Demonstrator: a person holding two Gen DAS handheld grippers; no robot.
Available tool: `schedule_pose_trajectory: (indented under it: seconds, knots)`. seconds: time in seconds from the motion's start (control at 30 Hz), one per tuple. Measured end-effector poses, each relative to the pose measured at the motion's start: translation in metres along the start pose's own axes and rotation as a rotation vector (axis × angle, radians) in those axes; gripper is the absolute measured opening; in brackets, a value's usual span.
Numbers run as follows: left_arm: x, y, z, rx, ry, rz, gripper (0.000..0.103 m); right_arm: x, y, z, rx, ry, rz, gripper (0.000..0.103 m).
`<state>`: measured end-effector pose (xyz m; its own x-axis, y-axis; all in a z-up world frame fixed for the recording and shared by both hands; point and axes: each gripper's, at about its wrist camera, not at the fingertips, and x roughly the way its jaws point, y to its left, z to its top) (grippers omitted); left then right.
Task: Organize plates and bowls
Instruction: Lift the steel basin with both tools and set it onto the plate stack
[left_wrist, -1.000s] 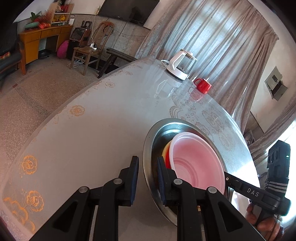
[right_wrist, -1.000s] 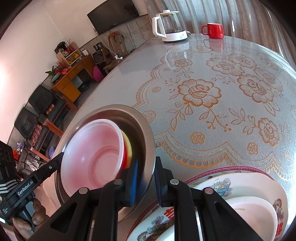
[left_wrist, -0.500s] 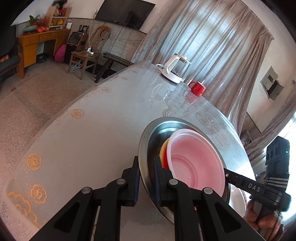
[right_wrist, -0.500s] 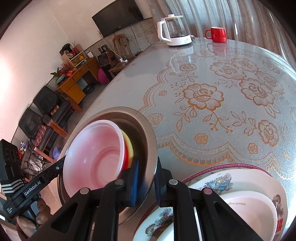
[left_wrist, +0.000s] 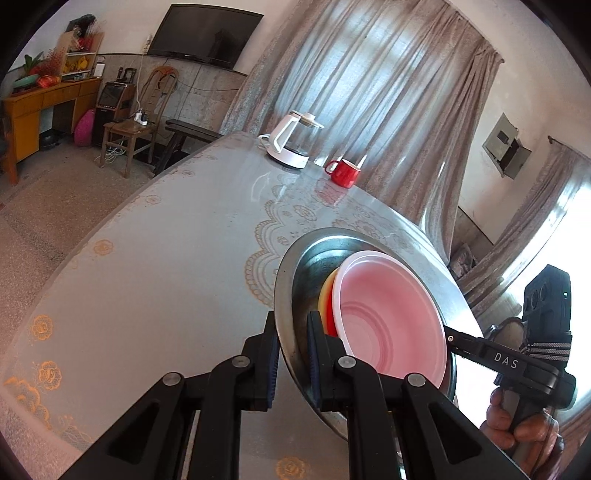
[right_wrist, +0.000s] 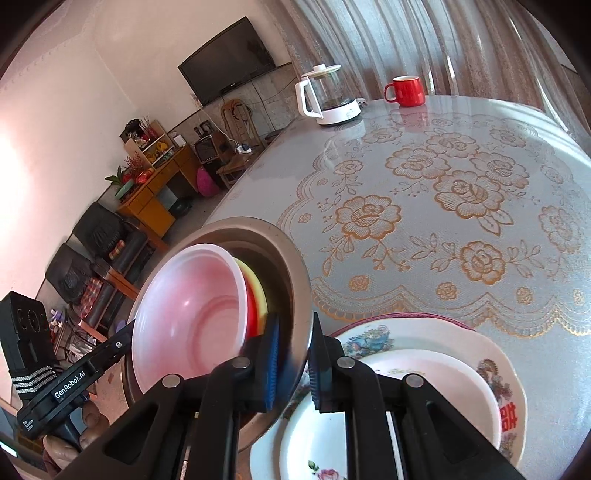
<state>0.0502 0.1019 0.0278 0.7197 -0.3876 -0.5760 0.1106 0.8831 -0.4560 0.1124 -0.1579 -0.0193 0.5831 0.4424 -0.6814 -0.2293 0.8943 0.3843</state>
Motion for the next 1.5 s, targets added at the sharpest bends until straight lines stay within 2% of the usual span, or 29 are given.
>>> schedule_pose_trajectory:
  seconds: [0.2,0.47,0.97,1.27,1.37,1.5]
  knots:
    - [0.009,-0.031,-0.009,0.047,0.052,-0.065,0.013,-0.041,-0.021,-0.009,0.02,-0.061,-0.048,0.014]
    - [0.021,-0.059,-0.028,0.101,0.111,-0.105,0.014,-0.07,-0.048,-0.032,0.067,-0.075,-0.106,0.014]
    - [0.041,-0.077,-0.052,0.146,0.211,-0.125,0.014,-0.077,-0.083,-0.066,0.141,-0.03,-0.158,0.014]
    - [0.043,-0.079,-0.06,0.152,0.236,-0.15,0.015,-0.075,-0.093,-0.075,0.173,-0.006,-0.177,0.014]
    - [0.045,-0.078,-0.063,0.148,0.246,-0.158,0.016,-0.073,-0.1,-0.078,0.2,0.008,-0.173,0.019]
    - [0.045,-0.076,-0.064,0.144,0.252,-0.157,0.017,-0.073,-0.097,-0.079,0.187,0.007,-0.172,0.019]
